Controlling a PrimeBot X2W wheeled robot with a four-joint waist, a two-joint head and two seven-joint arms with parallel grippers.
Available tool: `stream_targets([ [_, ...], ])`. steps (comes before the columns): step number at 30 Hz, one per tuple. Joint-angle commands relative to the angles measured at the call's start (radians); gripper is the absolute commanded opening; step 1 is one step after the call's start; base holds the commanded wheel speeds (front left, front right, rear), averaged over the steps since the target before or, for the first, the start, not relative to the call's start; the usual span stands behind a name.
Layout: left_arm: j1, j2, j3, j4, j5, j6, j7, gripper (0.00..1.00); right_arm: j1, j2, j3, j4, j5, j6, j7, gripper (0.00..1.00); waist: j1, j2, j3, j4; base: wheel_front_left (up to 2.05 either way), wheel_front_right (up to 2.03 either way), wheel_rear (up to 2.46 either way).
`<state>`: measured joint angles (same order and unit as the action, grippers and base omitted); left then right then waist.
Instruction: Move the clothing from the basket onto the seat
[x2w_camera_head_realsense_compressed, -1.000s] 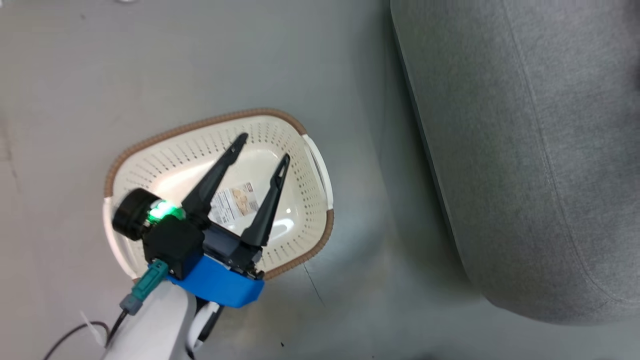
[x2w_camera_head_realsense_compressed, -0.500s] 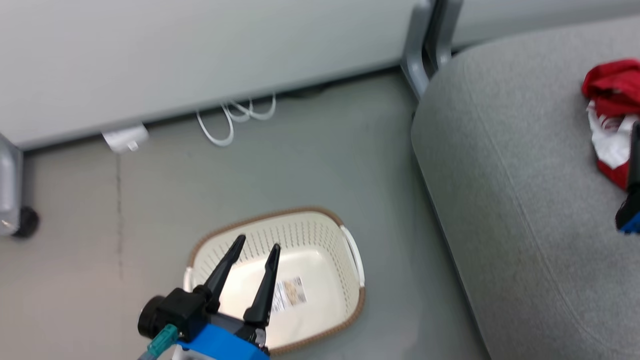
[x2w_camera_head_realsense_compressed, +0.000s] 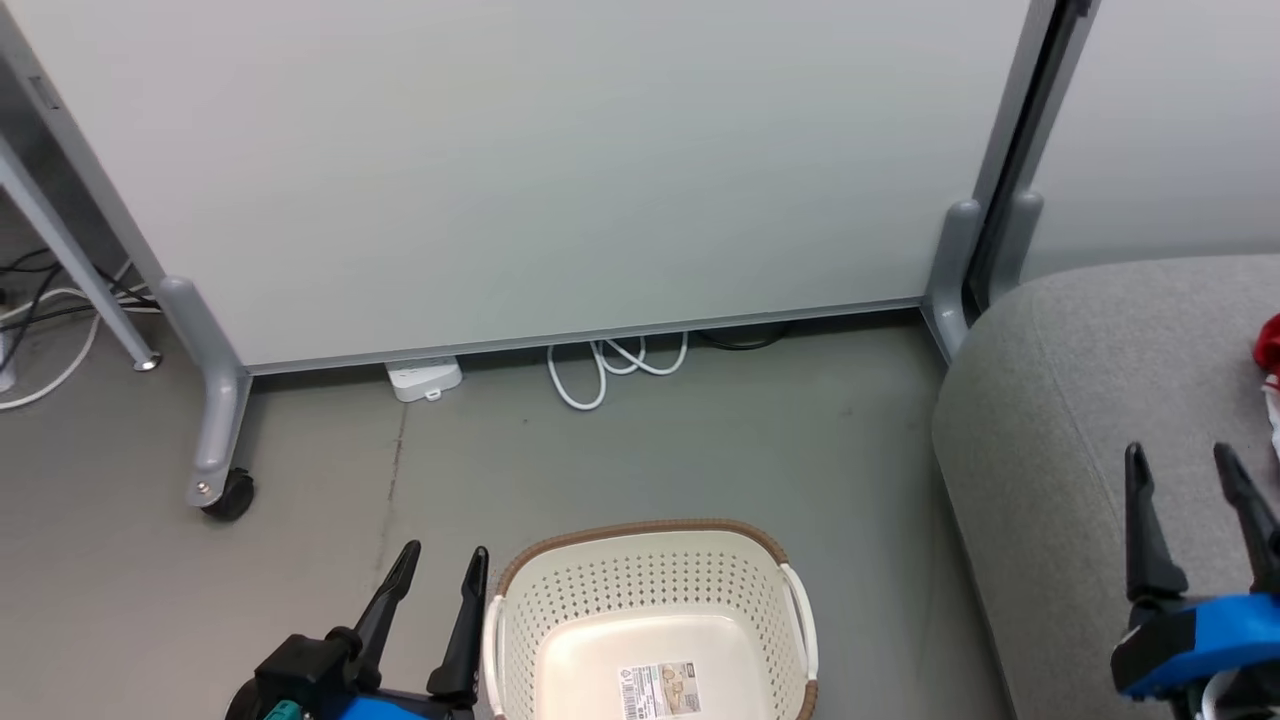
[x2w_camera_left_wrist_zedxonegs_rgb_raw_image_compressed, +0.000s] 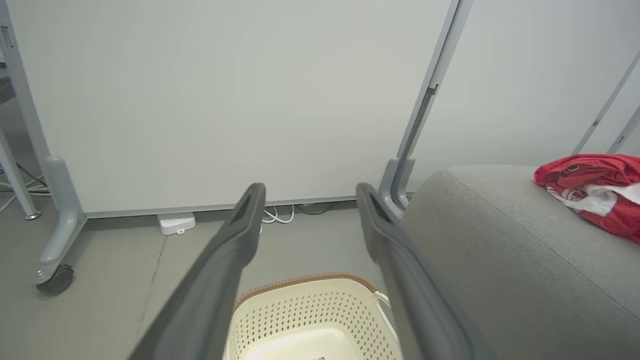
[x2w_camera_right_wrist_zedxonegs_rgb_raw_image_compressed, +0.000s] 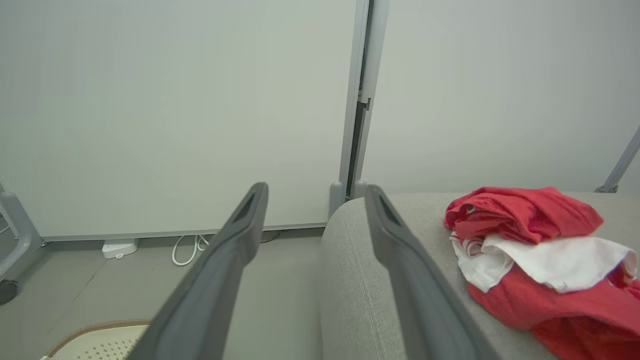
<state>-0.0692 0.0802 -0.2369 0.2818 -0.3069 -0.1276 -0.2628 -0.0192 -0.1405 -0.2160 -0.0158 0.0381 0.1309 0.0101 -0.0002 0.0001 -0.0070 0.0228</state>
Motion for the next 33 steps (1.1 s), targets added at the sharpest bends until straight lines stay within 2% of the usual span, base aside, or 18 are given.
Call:
stream_targets([
  [1, 0.015, 0.003, 0.007, 0.005, -0.002, -0.003, -0.003, 1.0, 0.024, 0.009, 0.0, -0.013, -0.005, 0.0, 0.005, 1.0, 0.0002, -0.0001, -0.021, 0.028, 0.0, 0.0, 0.0],
  [6, 0.028, 0.009, 0.04, 0.024, -0.002, -0.004, -0.003, 1.0, 0.111, 0.063, 0.013, -0.072, -0.033, 0.0, -0.005, 1.0, 0.0002, -0.0001, -0.036, 0.05, 0.0, 0.0, 0.0],
  [10, 0.034, 0.004, 0.076, 0.032, -0.007, -0.004, -0.003, 1.0, 0.155, 0.083, 0.039, -0.071, -0.029, 0.0, -0.017, 1.0, 0.0002, -0.0001, -0.041, 0.057, 0.0, 0.0, 0.0],
  [20, 0.055, -0.011, 0.132, 0.055, 0.007, -0.004, -0.003, 1.0, 0.168, 0.091, 0.092, -0.044, -0.051, 0.0, -0.017, 1.0, 0.0002, -0.0001, -0.037, 0.055, 0.0, 0.0, 0.0],
  [33, 0.073, -0.023, 0.16, 0.039, 0.034, -0.004, -0.003, 1.0, 0.162, 0.091, 0.102, -0.002, -0.01, 0.0, -0.04, 1.0, 0.0002, -0.0001, -0.039, 0.057, 0.0, 0.0, 0.0],
])
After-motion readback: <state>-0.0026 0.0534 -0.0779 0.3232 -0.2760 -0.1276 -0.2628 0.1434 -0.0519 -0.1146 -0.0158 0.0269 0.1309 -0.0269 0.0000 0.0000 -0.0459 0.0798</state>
